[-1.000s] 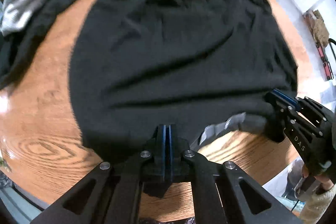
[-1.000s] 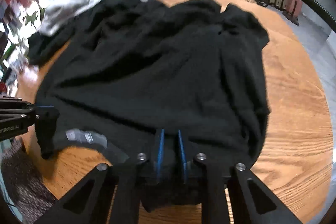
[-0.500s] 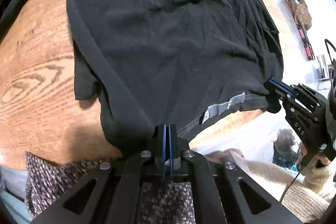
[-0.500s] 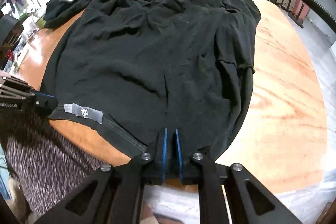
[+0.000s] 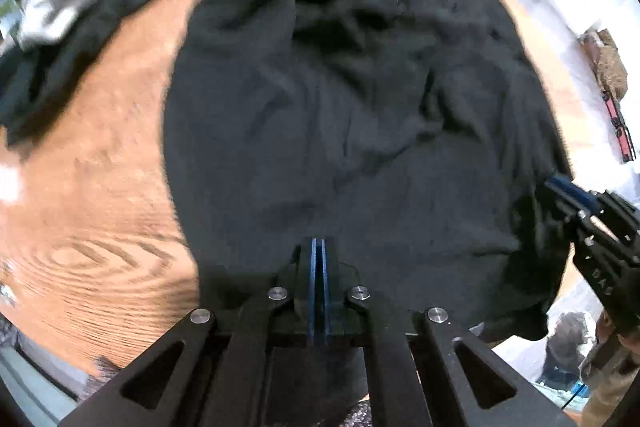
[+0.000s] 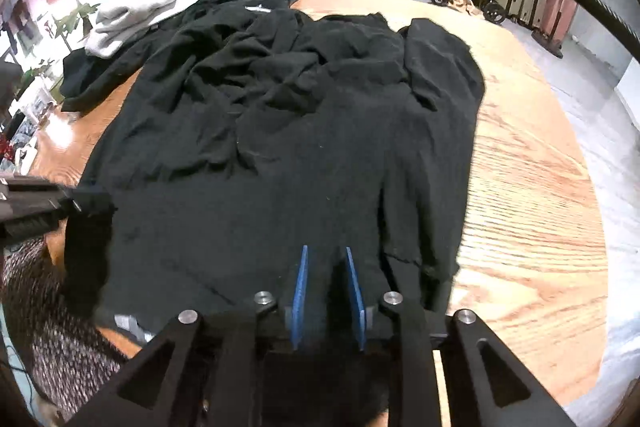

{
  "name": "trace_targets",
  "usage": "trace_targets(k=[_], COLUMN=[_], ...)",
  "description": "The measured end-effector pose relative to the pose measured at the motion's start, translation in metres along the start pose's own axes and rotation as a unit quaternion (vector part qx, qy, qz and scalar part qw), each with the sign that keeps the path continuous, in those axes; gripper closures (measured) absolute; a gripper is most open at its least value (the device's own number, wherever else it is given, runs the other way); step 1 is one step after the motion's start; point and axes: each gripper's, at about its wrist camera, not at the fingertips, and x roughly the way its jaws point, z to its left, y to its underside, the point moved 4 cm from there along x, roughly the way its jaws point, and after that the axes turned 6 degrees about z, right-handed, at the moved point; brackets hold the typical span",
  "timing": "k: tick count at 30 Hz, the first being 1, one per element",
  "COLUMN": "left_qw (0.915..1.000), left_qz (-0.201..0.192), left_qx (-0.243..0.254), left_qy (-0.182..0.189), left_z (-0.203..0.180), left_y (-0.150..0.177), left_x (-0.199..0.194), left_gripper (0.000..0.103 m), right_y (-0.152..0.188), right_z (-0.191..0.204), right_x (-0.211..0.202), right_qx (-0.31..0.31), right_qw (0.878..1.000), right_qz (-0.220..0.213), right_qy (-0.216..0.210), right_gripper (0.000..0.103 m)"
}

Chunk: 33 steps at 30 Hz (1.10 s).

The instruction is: Fold clothes

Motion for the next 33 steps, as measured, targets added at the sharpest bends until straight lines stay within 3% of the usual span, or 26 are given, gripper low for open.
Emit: trace_targets(k=[3,9,11,12,14,18,21,23,26,28,33], left_qw=[0.9999,0.9986,0.9974,0.9967,0.9952,0.992,0.9889,0.9847,0.9738,0.9705,0.9718], left_qz=[0.0,0.026,0.032,0.03,0.02,-0.012,-0.048,-0.062,-0.077,-0.077,-0.075], left_qx=[0.015,0.021,-0.006,-0.018,-0.036,-0.04,-0.069,-0.102,-0.16,-0.188,-0.21], left_qy=[-0.004,0.041,0.065,0.073,0.088,0.119,0.122,0.128,0.142,0.129,0.076], left_z=[-0.007,-0.009,-0.005,-0.003,0.0,0.007,0.039,0.073,0.135,0.175,0.212], left_y=[0.017,0.049,0.049,0.048,0.047,0.048,0.046,0.039,0.017,0.003,0.0], left_x=[0.004,-0.004,-0.005,-0.007,-0.011,-0.035,-0.058,-0.063,-0.064,-0.046,-0.041], left_gripper=[0.1,0.1,0.1,0.1,0.1,0.1,0.086,0.054,0.051,0.051,0.051], right_y=[0.012,0.033,0.036,0.036,0.034,0.032,0.032,0.032,0.034,0.036,0.039], right_z=[0.005,-0.008,-0.009,-0.008,-0.005,0.0,0.001,0.001,0.003,0.004,0.007], right_x=[0.007,0.013,0.011,0.011,0.011,0.012,0.013,0.013,0.013,0.012,0.011], right_qx=[-0.008,0.016,0.017,0.015,0.011,0.002,-0.003,-0.003,-0.007,-0.014,-0.024], right_qw=[1.0,1.0,1.0,1.0,1.0,1.0,1.0,1.0,1.0,1.0,1.0], right_qz=[0.016,0.017,0.014,0.015,0.019,0.02,0.018,0.017,0.01,0.003,-0.006], right_qy=[0.002,-0.015,-0.016,-0.014,-0.016,-0.013,-0.012,-0.011,-0.009,-0.008,-0.006], right_gripper=[0.08,0.076,0.076,0.075,0.063,0.06,0.057,0.055,0.052,0.051,0.048])
